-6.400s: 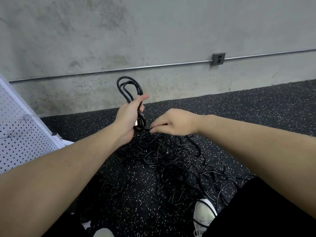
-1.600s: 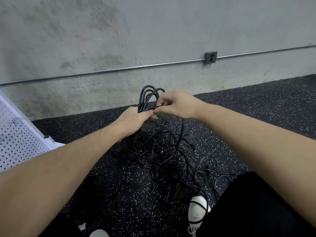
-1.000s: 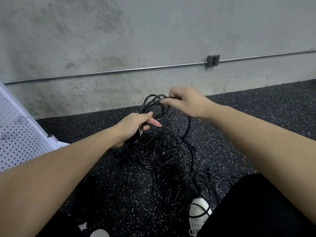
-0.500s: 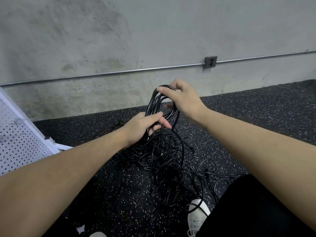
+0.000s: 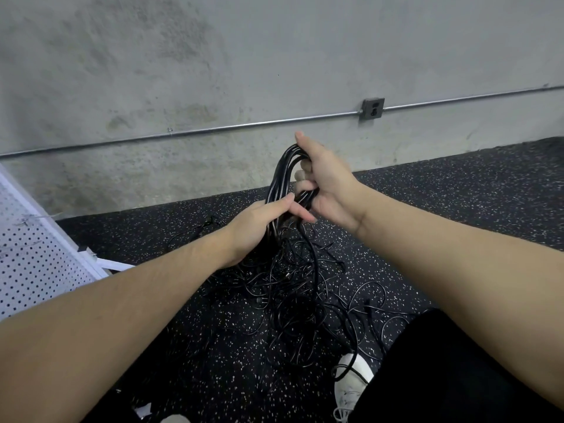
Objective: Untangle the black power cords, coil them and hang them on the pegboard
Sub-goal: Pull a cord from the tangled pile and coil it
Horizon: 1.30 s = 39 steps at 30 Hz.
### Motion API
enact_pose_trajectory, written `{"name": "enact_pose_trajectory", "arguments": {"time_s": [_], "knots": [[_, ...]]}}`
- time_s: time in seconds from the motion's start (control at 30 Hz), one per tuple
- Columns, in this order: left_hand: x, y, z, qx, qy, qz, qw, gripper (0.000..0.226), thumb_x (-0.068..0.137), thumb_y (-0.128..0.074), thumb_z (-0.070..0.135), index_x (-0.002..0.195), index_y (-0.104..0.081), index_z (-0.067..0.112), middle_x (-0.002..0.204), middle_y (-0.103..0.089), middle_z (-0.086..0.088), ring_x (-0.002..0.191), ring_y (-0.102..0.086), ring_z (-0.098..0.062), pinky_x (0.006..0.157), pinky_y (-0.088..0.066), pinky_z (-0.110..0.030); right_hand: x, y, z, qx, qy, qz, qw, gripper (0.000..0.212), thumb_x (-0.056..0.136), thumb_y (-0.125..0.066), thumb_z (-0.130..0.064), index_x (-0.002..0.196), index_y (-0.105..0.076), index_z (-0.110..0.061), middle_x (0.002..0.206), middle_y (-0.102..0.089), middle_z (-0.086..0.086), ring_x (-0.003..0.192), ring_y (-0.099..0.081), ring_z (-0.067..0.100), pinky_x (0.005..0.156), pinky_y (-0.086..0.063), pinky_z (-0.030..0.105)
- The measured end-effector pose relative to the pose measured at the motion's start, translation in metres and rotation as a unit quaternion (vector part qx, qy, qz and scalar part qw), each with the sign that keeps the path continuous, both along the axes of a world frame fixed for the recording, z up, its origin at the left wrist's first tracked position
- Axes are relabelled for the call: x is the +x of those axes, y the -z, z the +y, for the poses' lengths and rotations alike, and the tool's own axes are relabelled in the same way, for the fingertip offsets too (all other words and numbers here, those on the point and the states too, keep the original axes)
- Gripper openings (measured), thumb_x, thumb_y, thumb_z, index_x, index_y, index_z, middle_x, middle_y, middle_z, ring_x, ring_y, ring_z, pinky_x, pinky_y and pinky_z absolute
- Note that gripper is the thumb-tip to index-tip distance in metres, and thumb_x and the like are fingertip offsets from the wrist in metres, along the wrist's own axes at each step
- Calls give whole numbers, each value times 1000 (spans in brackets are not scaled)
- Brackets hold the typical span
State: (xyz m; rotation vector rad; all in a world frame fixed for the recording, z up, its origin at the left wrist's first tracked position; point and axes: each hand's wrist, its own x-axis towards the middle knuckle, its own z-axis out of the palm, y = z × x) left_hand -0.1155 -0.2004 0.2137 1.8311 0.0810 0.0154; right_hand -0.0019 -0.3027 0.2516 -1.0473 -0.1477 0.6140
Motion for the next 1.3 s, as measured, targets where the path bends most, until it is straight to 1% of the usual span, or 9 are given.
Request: {"name": "enact_pose_trajectory", "arguments": {"time_s": [0.2,0.3,0.47,0.57,0.7,0.8,0.9,1.2,1.3], "knots": [[0,-3,-12,-179,-5,30,983,41,108,-41,29,108,-76,7,78,-60,-2,74,-63,-18,101,-53,-42,2,-2,-8,10,-50,34,998,43,106,-45,-48,79,-46,-14,53,-40,-3,43,-34,7,38,-34,17],[3,-3,-9,-197,-27,4,980,40,107,-41,30,109,-77,12,76,-60,3,70,-58,-15,95,-58,-44,2,6,-18,-57,-97,-2,994,53,108,-20,-53,108,-53,-12,73,-65,4,62,-58,18,70,-55,35],[8,-7,9,-248,-107,-28,963,42,109,-38,33,110,-76,16,76,-56,4,62,-56,-11,66,-57,-30,-4,31,-27,-318,-366,-175,857,36,102,-22,-27,106,-57,-23,98,-76,0,106,-65,25,112,-39,51],[10,-7,18,-254,-132,-64,956,40,110,-38,31,115,-73,13,77,-50,4,58,-49,-9,64,-57,-29,-6,37,-28,-354,-489,-181,776,27,106,-34,-26,119,-58,-22,114,-75,5,119,-66,24,110,-44,45],[15,-2,32,-235,-181,-65,953,41,109,-41,35,110,-77,17,73,-49,8,57,-42,-6,56,-41,-25,-3,28,-32,-326,-482,-166,796,10,103,-57,-25,102,-58,-15,72,-56,1,68,-60,16,72,-60,29],[17,3,40,-199,-210,-53,956,41,107,-44,41,108,-80,22,77,-48,7,60,-40,-7,60,-34,-26,-1,21,-35,-410,-427,-294,750,27,102,-55,-41,95,-61,-16,64,-49,-7,52,-43,8,50,-41,18],[20,1,40,-164,-256,-46,952,41,106,-45,46,101,-82,27,81,-47,6,66,-41,-8,65,-36,-29,0,16,-36,-490,-375,-410,672,61,98,-38,-69,67,-51,-18,54,-48,-8,50,-43,12,61,-47,25],[13,6,47,-54,-285,34,956,42,102,-43,53,90,-81,42,102,-54,-1,92,-54,-18,93,-41,-42,4,8,-54,-351,-293,-411,789,23,106,-51,-34,109,-71,-22,56,-43,-13,48,-42,3,57,-43,18],[12,7,35,-20,-251,44,967,36,100,-47,54,94,-81,44,131,-61,-6,114,-60,-26,112,-41,-56,2,8,-44,-340,-213,-434,807,25,99,-62,-41,92,-67,-17,52,-43,-8,43,-40,10,48,-41,24]]}}
